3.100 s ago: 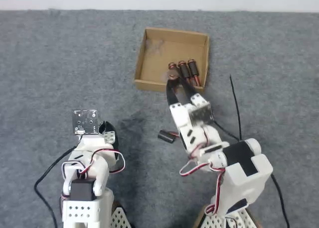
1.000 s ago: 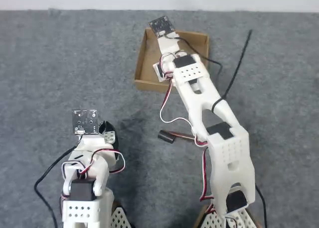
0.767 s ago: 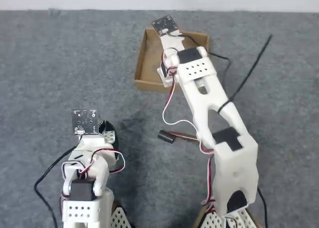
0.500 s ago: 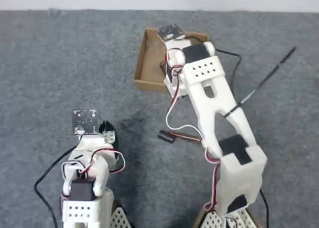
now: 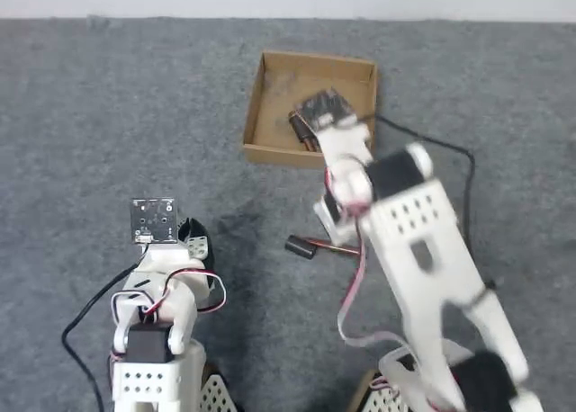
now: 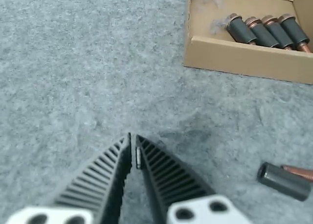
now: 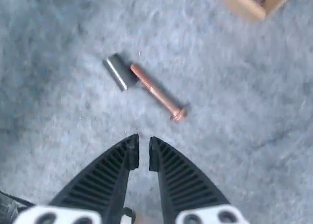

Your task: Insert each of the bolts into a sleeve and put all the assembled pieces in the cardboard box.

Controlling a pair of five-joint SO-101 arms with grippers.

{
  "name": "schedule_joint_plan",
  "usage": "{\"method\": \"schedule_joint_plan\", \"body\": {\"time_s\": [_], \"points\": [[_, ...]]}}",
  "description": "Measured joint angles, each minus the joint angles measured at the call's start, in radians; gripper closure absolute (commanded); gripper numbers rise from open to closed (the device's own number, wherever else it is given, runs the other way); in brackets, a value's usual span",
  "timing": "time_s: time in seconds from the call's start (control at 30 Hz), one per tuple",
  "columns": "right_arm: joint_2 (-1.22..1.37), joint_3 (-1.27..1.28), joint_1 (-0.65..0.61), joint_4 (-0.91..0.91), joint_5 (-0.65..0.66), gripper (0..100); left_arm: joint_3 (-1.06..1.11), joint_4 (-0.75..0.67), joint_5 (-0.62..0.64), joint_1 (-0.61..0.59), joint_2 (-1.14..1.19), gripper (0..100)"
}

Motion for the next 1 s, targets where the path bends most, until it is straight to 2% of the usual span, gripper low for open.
{"method": "schedule_joint_plan", "body": {"time_s": [0.23,0.47,0.63,0.8,1.0], "points": [[-0.313,0.273,-0.009,-0.029,0.012,99.2,0.0,0.011,0.0,0.0,0.0,99],[-0.532,0.466,-0.046,-0.037,0.259,99.2,0.0,0.032,0.0,0.0,0.0,99],[-0.595,0.589,-0.092,-0.124,0.27,98.7,0.0,0.032,0.0,0.0,0.0,99],[-0.6,0.703,-0.115,-0.267,0.27,89.6,0.0,0.032,0.0,0.0,0.0,99],[-0.6,0.74,-0.117,-0.384,0.275,90.0,0.0,0.032,0.0,0.0,0.0,99]]}}
